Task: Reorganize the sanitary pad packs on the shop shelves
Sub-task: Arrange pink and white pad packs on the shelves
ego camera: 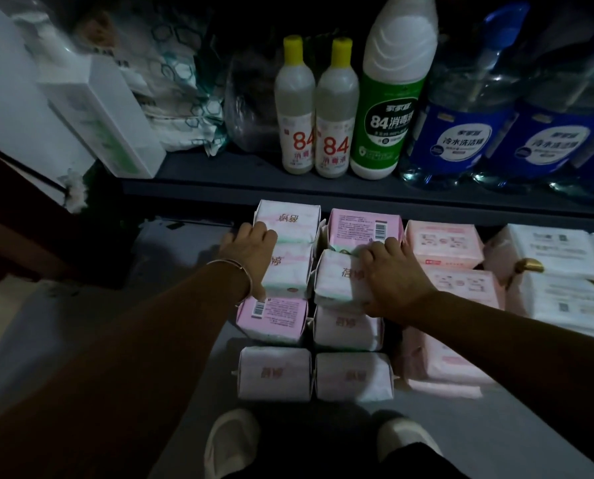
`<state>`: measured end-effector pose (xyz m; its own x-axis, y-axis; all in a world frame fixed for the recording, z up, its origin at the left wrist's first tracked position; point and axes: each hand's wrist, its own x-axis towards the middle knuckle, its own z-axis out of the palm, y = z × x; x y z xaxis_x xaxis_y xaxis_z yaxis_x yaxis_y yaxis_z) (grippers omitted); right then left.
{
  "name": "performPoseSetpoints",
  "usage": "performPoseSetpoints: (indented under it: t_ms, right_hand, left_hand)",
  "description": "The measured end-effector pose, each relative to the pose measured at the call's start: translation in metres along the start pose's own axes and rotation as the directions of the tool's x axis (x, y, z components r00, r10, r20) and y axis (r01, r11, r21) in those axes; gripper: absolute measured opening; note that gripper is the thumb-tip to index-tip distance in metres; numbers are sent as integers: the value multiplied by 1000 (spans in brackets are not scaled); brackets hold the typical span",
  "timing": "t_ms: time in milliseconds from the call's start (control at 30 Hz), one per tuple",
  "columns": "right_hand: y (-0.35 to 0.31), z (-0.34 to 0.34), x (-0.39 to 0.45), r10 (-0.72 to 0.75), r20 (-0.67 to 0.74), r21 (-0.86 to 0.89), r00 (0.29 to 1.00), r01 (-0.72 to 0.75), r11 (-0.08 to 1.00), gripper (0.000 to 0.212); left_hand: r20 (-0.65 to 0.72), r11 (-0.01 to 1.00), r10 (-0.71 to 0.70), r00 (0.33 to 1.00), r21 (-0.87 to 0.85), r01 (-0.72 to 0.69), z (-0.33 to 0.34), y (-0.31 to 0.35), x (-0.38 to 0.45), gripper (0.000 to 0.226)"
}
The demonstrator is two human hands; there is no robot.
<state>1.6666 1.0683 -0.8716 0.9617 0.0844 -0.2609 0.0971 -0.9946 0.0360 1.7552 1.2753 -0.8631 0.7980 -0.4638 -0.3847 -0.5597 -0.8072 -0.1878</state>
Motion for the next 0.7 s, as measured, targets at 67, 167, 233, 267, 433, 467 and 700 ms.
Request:
performPoseSetpoints:
  t_ms: [67, 167, 233, 267, 433, 467, 700]
  right_hand:
    - [2, 1, 0, -2, 5, 34, 1000, 2, 999, 86]
    - [4, 1, -1, 9, 26, 114, 1000, -12, 993, 84]
    - [4, 1, -3, 4, 45, 189, 999, -13, 982, 77]
    - [5, 0, -3, 3, 59, 246, 998, -18, 969, 73]
    - [24, -28, -4, 15, 187, 647, 982, -135, 751, 63]
    - [29, -39, -5, 23, 216, 708, 976, -173, 685, 60]
    - [52, -133, -21, 4, 176, 865, 984, -156, 476, 39]
  left_hand:
    - [-42, 999, -6, 999, 49, 8, 3, 2, 1, 87]
    - [-83, 997, -7, 997, 76, 14, 11, 6, 3, 82]
    - [-91, 998, -2, 996, 55, 7, 14, 8, 4, 75]
    - [-75, 1000, 0, 997, 29, 2, 13, 8, 4, 73]
    - [161, 916, -28, 987, -392, 90, -21, -6, -4, 76]
    - [196, 886, -16, 981, -451, 105, -32, -11, -7, 72]
    - [187, 793, 52, 981, -604, 73, -138, -39, -39, 43]
